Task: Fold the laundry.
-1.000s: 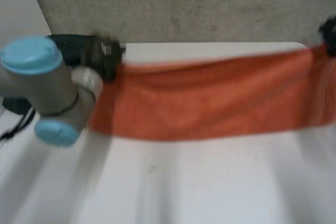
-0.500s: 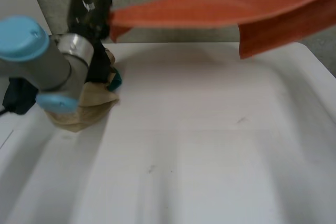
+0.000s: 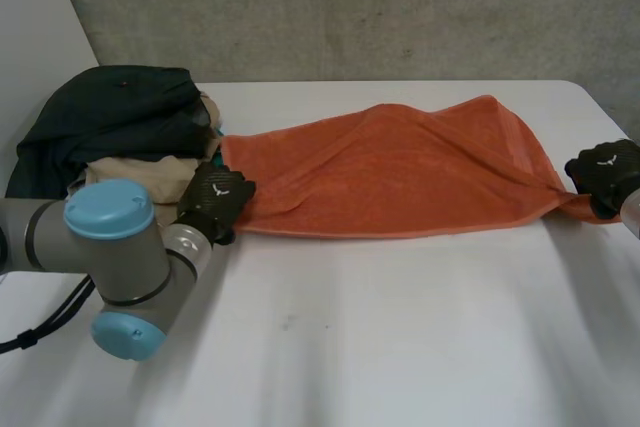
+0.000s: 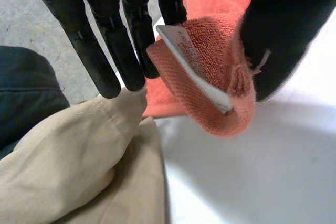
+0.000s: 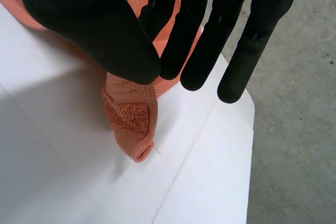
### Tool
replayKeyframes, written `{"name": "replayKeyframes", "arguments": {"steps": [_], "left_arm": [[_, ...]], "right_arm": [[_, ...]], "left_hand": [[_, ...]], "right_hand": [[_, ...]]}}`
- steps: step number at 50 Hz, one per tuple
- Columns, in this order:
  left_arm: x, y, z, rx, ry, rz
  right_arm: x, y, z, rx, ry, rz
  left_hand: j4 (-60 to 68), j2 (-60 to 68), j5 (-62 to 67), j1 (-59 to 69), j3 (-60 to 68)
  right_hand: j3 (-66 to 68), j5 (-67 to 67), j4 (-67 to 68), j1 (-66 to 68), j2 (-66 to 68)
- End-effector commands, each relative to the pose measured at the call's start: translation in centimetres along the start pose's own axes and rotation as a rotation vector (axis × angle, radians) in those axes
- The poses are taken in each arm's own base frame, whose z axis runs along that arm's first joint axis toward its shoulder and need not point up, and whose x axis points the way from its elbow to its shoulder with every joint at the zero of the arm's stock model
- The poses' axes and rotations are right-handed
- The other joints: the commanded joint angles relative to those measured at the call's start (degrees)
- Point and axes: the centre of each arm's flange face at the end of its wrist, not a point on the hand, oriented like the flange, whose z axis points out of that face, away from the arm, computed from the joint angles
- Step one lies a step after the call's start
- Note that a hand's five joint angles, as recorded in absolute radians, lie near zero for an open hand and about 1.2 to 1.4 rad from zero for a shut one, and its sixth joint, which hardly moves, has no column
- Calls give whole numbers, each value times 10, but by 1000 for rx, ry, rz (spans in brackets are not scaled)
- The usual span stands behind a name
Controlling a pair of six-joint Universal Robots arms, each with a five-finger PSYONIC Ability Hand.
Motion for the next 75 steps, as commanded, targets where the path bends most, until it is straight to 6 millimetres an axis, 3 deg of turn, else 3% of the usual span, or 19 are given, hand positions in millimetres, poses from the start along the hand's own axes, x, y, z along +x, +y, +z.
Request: {"name": "replayKeyframes", "arguments": {"steps": [1,6,10,14,19,23,26,28,31,33,35,40,50,57,67,75], "left_arm": [[-3,-7,-10,22,19,30],[-6,-22,-29,50,22,34],[-8,-31,-54,47,30,38],[-7,-32,-91,-24,77,39],[-2,-22,-135,-202,190,39],[1,-11,-155,-349,277,13],[-2,-14,-151,-343,269,12],[-9,-22,-137,-284,225,13],[-11,-25,-123,-239,198,16],[-9,-23,-114,-231,188,21],[-7,-23,-112,-230,191,22],[5,-26,-120,-225,229,36],[0,-32,-124,-215,194,48],[0,-36,-120,-198,188,53],[16,-55,-128,-123,231,88],[26,-39,-123,-180,264,91]], "right_arm": [[8,4,0,-17,18,1],[16,4,-4,-32,32,-4],[27,-2,-23,-68,25,-39],[43,-5,-55,-158,-4,-105],[56,0,-113,-323,-106,-259],[55,9,-130,-379,-188,-330],[51,5,-128,-352,-182,-319],[48,1,-124,-323,-165,-305],[40,5,-105,-280,-144,-243],[35,10,-94,-275,-141,-226],[28,14,-82,-270,-139,-210],[17,8,-79,-248,-153,-223],[17,8,-79,-249,-151,-227],[16,9,-78,-249,-151,-226],[12,14,-79,-261,-160,-218],[8,17,-80,-264,-166,-215]], "left_hand": [[328,328,329,320,327],[328,328,329,320,327],[328,328,329,320,327],[328,328,329,320,327],[328,328,329,320,327],[328,328,329,320,327],[328,328,329,320,327],[328,328,329,320,327],[328,328,329,320,327],[164,164,166,156,163],[113,113,114,105,112],[-28,-29,-27,-36,-29],[-25,-25,-24,-33,-26],[52,52,54,44,51],[15,15,17,7,14],[39,38,40,31,38]], "right_hand": [[119,112,113,129,130],[119,112,113,129,130],[119,112,113,129,130],[119,112,113,129,130],[119,112,113,129,130],[119,112,113,129,130],[119,112,113,129,130],[119,112,113,129,130],[119,112,113,129,130],[119,112,113,129,130],[119,112,113,129,130],[119,112,113,129,130],[119,112,113,129,130],[119,112,113,129,130],[119,112,113,129,130],[119,112,113,129,130]]}}
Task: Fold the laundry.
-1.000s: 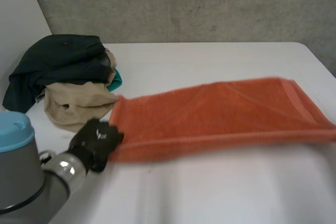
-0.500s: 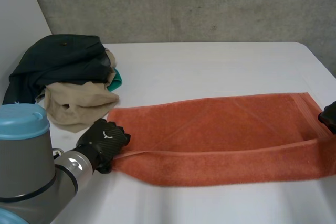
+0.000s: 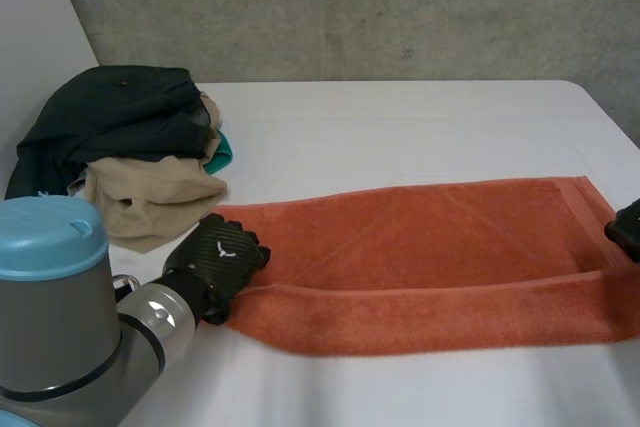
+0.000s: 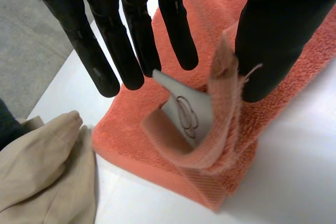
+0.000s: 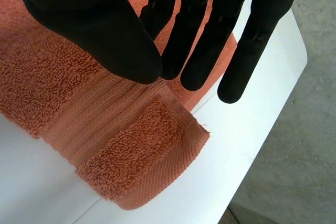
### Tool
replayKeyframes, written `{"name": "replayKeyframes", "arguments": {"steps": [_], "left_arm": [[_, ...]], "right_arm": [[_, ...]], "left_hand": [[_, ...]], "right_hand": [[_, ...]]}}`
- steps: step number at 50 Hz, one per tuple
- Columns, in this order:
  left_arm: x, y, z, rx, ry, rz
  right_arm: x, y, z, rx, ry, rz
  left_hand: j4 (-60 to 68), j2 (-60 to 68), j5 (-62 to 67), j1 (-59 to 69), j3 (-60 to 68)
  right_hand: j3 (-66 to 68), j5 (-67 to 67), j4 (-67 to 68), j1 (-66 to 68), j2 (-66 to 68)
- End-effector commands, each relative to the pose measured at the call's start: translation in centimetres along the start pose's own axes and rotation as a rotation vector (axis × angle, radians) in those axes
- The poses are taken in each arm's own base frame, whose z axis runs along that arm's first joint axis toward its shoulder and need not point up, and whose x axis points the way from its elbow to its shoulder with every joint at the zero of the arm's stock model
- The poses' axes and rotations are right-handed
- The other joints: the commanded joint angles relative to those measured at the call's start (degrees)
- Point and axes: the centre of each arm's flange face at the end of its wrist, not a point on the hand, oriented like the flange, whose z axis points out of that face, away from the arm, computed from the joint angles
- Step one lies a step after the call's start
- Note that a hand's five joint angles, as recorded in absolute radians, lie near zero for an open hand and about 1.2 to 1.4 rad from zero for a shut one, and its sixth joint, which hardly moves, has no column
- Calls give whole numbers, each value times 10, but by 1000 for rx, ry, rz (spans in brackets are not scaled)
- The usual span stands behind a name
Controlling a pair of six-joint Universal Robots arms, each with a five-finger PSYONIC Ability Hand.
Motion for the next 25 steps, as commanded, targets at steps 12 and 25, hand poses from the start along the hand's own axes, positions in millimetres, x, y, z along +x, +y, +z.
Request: {"name": "replayKeyframes", "arguments": {"steps": [12,25], "left_arm": [[-28,-11,48,72,-208,9],[-183,-175,72,850,-702,-2]], "right_arm": [[16,-4,16,40,112,-29],[188,-159,-36,749,878,307]], "left_hand": [[368,363,367,364,361],[368,363,367,364,361]], "right_hand": [[119,112,113,129,130],[119,112,113,129,130]]}}
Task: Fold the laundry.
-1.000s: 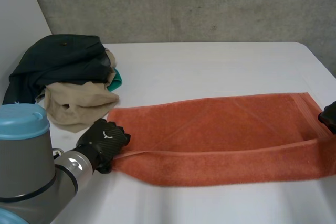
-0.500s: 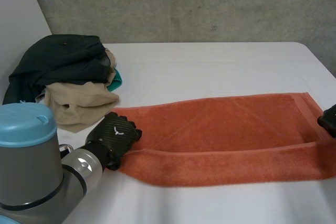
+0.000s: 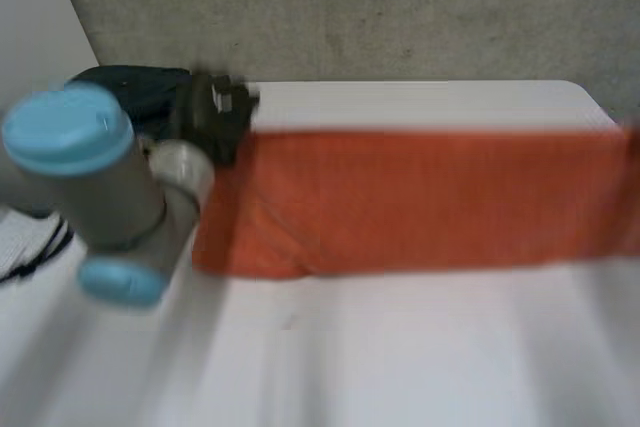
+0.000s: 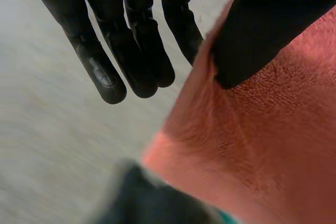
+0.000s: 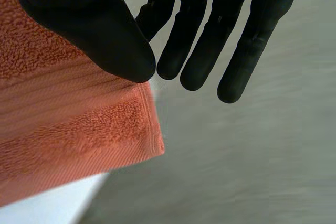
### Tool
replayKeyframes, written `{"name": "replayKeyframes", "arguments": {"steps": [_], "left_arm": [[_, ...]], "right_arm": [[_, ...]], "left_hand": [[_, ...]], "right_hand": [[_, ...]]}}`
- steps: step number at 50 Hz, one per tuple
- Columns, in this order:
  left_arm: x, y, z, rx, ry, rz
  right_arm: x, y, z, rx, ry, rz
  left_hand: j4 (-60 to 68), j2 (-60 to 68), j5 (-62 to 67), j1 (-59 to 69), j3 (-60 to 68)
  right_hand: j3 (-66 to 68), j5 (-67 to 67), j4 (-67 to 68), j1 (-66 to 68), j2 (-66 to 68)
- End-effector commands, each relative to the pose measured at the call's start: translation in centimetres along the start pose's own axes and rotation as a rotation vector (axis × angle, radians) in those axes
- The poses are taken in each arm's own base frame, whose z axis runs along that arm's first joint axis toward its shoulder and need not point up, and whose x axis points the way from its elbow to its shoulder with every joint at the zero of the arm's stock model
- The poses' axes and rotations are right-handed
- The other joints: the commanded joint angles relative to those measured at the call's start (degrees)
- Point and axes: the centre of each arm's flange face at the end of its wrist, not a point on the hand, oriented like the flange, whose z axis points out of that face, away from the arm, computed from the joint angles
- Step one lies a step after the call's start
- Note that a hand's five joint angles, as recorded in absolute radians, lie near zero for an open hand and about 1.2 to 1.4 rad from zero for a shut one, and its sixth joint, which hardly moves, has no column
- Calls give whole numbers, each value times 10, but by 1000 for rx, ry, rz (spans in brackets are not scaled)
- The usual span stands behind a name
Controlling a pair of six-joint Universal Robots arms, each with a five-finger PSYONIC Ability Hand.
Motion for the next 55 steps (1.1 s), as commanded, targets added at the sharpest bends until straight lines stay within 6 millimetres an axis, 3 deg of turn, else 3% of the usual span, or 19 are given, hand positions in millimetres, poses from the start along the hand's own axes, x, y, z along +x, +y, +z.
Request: {"name": "replayKeyframes", "arguments": {"steps": [1,2,4,8,12,18,24,27,31,32,33,34,35,37,38,41,44,49,55], "left_arm": [[-86,-98,59,548,-318,-76],[-101,-110,61,633,-363,-111],[-114,-113,64,673,-393,-133],[-126,-98,70,633,-403,-138],[-110,-75,73,553,-353,-144],[-64,-26,64,402,-207,-151],[-9,19,36,242,-12,-165],[20,39,13,134,90,-172],[51,65,-29,-66,234,-162],[57,73,-52,-168,299,-146],[56,74,-62,-205,319,-138],[56,74,-73,-245,343,-126],[55,73,-97,-321,395,-105],[53,72,-116,-386,432,-84],[48,70,-138,-469,460,-60],[38,62,-168,-574,488,-36],[29,52,-190,-646,523,-27],[22,42,-172,-568,472,-23],[30,55,-104,-416,342,-26]], "right_arm": [[103,-101,18,439,439,298],[108,-107,17,469,455,313],[117,-114,16,507,479,326],[115,-113,18,498,468,323],[99,-103,24,460,422,325],[61,-73,33,347,314,316],[-14,-22,31,141,36,244],[-46,-3,19,71,-91,194],[-70,15,4,0,-189,129],[-77,30,-8,-65,-243,82],[-79,36,-11,-89,-260,66],[-81,58,-24,-182,-320,23],[-78,64,-28,-211,-334,10],[-61,75,-49,-300,-379,-64],[-55,76,-59,-323,-400,-93],[-40,84,-94,-413,-516,-200],[-32,91,-111,-457,-584,-241],[-28,84,-102,-370,-517,-192],[-42,74,-63,-230,-384,-128]], "left_hand": [[112,114,138,141,118],[112,114,138,141,118],[112,114,138,141,118],[112,114,138,141,118],[112,114,138,141,118],[112,114,138,141,118],[112,114,138,141,118],[112,114,138,141,118],[112,114,138,141,118],[112,114,138,141,118],[112,114,138,141,118],[112,114,138,141,118],[112,114,138,141,118],[112,114,138,141,118],[112,114,138,141,118],[112,114,138,141,118],[112,114,138,141,118],[112,114,138,141,118],[112,114,138,141,118]], "right_hand": [[118,112,113,129,126],[118,112,113,129,126],[118,112,113,129,126],[118,112,113,129,126],[118,112,113,129,126],[118,112,113,129,126],[118,112,113,129,126],[118,112,113,129,126],[118,112,113,129,126],[118,112,113,129,126],[118,112,113,129,126],[118,112,113,129,126],[118,112,113,129,126],[118,112,113,129,126],[118,112,113,129,126],[118,112,113,129,126],[118,112,113,129,126],[118,112,113,129,126],[118,112,113,129,126]]}}
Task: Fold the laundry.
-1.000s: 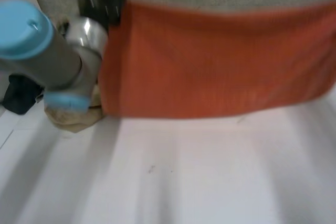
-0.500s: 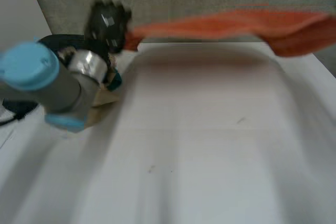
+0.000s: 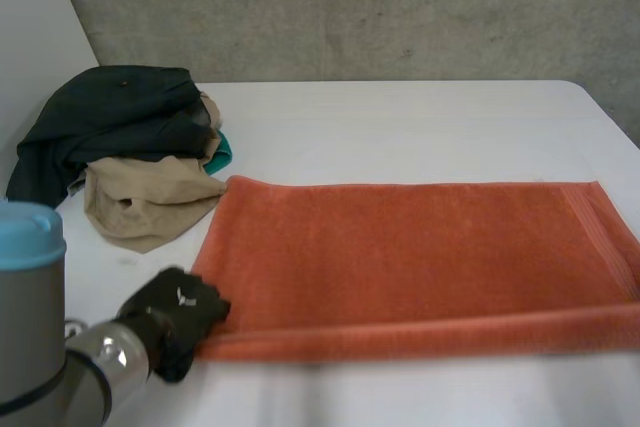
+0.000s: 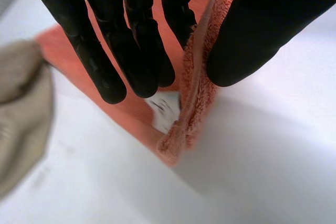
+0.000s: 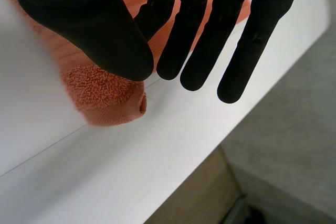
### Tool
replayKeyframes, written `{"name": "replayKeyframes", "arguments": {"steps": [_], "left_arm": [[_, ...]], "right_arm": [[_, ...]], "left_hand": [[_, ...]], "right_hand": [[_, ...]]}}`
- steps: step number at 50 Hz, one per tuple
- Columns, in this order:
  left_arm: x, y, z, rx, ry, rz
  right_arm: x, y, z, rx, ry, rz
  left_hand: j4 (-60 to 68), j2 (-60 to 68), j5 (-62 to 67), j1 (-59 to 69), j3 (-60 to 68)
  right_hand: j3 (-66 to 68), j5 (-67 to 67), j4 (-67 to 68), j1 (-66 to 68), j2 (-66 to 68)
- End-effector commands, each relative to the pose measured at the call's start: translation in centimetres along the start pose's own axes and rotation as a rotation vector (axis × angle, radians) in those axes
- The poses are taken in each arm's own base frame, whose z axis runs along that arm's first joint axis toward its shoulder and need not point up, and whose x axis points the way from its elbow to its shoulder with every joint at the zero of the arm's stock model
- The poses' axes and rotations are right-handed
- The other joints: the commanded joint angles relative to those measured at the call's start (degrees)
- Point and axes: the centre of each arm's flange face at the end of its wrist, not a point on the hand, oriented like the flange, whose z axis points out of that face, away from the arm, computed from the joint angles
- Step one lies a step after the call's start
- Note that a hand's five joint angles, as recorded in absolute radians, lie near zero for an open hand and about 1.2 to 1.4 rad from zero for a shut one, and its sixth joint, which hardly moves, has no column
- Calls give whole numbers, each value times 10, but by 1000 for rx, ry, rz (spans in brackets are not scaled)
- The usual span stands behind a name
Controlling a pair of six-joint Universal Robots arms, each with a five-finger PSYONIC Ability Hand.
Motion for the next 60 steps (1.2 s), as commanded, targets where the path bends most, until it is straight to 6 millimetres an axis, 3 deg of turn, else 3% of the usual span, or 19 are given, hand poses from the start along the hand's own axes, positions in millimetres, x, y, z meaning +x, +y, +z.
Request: {"name": "replayKeyframes", "arguments": {"steps": [1,5,13,18,25,26,27,29,30,31,32,36,41,47,53,60], "left_arm": [[-26,-32,63,183,-139,-3],[-37,-51,93,278,-199,2],[-50,-87,155,420,-278,29],[-57,-94,181,443,-308,31],[-63,-92,207,434,-357,27],[-63,-91,207,432,-357,28],[-63,-92,208,434,-359,30],[-64,-93,207,434,-371,29],[-64,-93,207,434,-371,29],[-59,-96,205,440,-364,33],[-59,-96,205,440,-363,33],[-55,-107,190,466,-362,37],[-57,-113,166,474,-370,30],[-60,-116,131,486,-369,21],[-55,-109,114,483,-338,-39],[-46,-104,112,479,-296,-113]], "right_arm": [[11,-34,48,186,172,69],[14,-60,75,237,270,56],[26,-78,117,249,407,34],[30,-96,141,312,474,22],[32,-106,163,339,524,25],[31,-108,165,342,527,29],[32,-111,167,345,537,42],[34,-113,166,346,551,67],[39,-113,165,338,567,106],[42,-113,164,339,574,132],[44,-113,162,339,581,157],[63,-116,138,378,597,294],[57,-109,108,362,476,360],[38,-65,73,266,168,418],[11,-24,69,183,-25,525],[12,0,90,215,107,512]], "left_hand": [[112,113,138,141,116],[112,113,138,141,116],[112,113,138,141,116],[112,113,138,141,116],[112,113,138,141,116],[112,113,138,141,116],[112,113,138,141,116],[-130,-129,-104,-102,-126],[-325,-324,-299,-296,-321],[-588,-587,-562,-559,-584],[-539,-538,-513,-511,-535],[-588,-587,-562,-559,-584],[-588,-587,-562,-559,-584],[-588,-587,-562,-559,-584],[-588,-587,-562,-559,-584],[-588,-587,-562,-559,-584]], "right_hand": [[118,109,113,126,125],[118,109,113,126,125],[118,109,113,126,125],[118,109,113,126,125],[118,109,113,126,125],[118,109,113,126,125],[-209,-218,-215,-202,-202],[-465,-474,-471,-458,-458],[-582,-591,-587,-574,-575],[-582,-591,-587,-574,-575],[-582,-591,-587,-574,-575],[-582,-591,-587,-574,-575],[-582,-591,-587,-574,-575],[-532,-541,-538,-525,-525],[-401,-410,-407,-393,-394],[-345,-354,-351,-338,-339]]}}
